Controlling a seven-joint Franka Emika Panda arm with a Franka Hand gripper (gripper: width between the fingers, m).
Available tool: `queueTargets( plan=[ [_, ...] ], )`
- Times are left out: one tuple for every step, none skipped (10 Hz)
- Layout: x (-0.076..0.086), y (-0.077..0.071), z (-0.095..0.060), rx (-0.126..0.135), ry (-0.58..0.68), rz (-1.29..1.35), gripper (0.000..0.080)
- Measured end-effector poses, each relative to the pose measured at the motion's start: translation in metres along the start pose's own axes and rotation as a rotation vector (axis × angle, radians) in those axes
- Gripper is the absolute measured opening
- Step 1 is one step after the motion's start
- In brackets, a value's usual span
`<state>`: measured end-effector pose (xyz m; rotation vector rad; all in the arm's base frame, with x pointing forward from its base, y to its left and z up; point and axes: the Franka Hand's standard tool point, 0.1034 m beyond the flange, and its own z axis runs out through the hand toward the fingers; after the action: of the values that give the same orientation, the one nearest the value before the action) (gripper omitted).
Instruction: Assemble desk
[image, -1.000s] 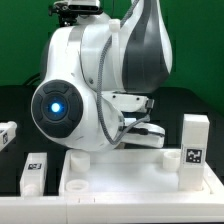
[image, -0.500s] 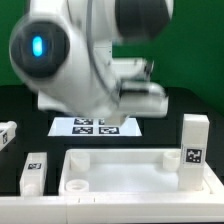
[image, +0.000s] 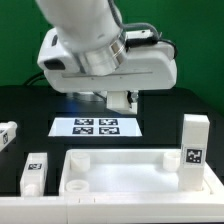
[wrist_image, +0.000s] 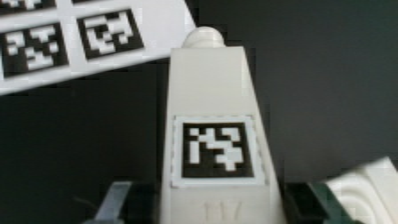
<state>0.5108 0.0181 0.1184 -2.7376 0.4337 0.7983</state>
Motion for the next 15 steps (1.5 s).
queueTargets(
  plan=[
    [0.001,-0.001,-0.031,0.012,0.058,-0.069,0.0284],
    [0.011,-0.004,-0.062,0.020,0.143,-0.115,0.0284],
    [0.016,-0.010,-0.075,0.021,0.182,-0.145,0.0284],
    [0.027,-0.013,-0.081,0.020,0.287,-0.145,0.0284],
    [0.026,-0.011,-0.079,0.015,0.377,-0.141,0.0284],
    [0.027,-0.009,-0.080,0.011,0.450,-0.138,0.0284],
    [0.034,-0.007,-0.085,-0.004,0.537,-0.163,0.0284],
    [0.049,-0.001,-0.098,-0.031,0.612,-0.226,0.0284],
    [0.061,-0.002,-0.115,-0.041,0.686,-0.241,0.0284],
    [0.068,-0.006,-0.128,-0.061,0.818,-0.258,0.0284],
    [0.067,0.000,-0.121,-0.068,0.881,-0.249,0.0284],
    [0.069,0.004,-0.120,-0.084,0.937,-0.245,0.0284],
    [0.074,0.010,-0.123,-0.119,1.011,-0.262,0.0284],
    [0.084,0.022,-0.117,-0.167,1.085,-0.272,0.0284],
    [0.090,0.027,-0.110,-0.164,1.064,-0.262,0.0284]
  ],
)
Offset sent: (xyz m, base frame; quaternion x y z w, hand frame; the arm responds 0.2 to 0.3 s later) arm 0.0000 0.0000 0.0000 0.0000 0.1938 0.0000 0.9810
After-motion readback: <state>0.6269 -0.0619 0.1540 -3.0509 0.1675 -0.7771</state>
